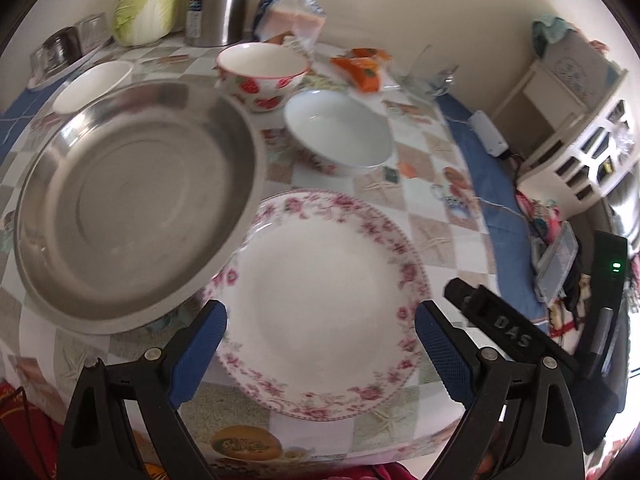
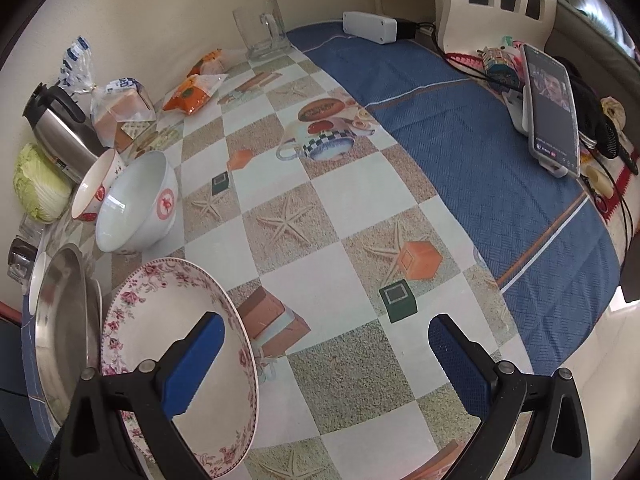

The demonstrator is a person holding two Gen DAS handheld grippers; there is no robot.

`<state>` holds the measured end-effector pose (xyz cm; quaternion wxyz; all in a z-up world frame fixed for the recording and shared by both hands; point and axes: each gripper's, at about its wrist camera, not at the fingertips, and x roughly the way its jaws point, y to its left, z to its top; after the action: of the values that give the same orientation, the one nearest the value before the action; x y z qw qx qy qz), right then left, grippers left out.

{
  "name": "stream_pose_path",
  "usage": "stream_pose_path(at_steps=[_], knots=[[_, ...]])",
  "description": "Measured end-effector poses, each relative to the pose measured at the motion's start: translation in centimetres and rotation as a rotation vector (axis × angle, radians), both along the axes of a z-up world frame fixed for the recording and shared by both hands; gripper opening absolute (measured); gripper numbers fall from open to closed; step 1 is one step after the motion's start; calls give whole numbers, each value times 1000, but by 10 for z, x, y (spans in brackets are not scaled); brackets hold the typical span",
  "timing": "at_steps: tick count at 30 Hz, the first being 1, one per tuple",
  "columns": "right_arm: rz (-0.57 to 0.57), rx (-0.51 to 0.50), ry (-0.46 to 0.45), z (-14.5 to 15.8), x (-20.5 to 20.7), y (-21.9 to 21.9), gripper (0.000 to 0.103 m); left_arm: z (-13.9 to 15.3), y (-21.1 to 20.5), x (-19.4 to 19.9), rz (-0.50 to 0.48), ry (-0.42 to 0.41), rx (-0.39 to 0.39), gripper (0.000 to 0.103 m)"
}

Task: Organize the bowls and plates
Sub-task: 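Move both grippers toward the rim of the pink-floral plate, then close the right gripper on the floral plate rim while the left gripper grips it too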

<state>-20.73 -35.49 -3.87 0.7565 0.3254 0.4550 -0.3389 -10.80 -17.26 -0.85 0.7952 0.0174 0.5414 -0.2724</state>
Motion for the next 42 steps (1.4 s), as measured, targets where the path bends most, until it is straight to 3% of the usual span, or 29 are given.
stream_pose_path(at_steps=[10, 19, 22, 24, 30, 34, 42], knots=[[63, 47, 60, -16, 14, 12, 103, -35, 11, 14, 110, 106, 77, 95], [69, 90, 65, -25, 19, 14, 103, -48, 16, 20, 136, 138, 125, 95], [61, 85, 56, -24, 17, 13, 94, -51, 17, 23, 142, 140, 142, 95], [61, 86, 55, -24, 20, 13, 73, -54, 18, 25, 143, 141, 156, 95], [96, 116, 16, -23, 23, 15, 46, -56, 17, 27, 132, 132, 172, 95], [122, 102, 18, -21, 29, 21, 37, -57, 18, 27, 130, 134, 169, 95], [123, 69, 52, -21, 30, 22, 37, -57, 11, 27, 110, 140, 157, 95]])
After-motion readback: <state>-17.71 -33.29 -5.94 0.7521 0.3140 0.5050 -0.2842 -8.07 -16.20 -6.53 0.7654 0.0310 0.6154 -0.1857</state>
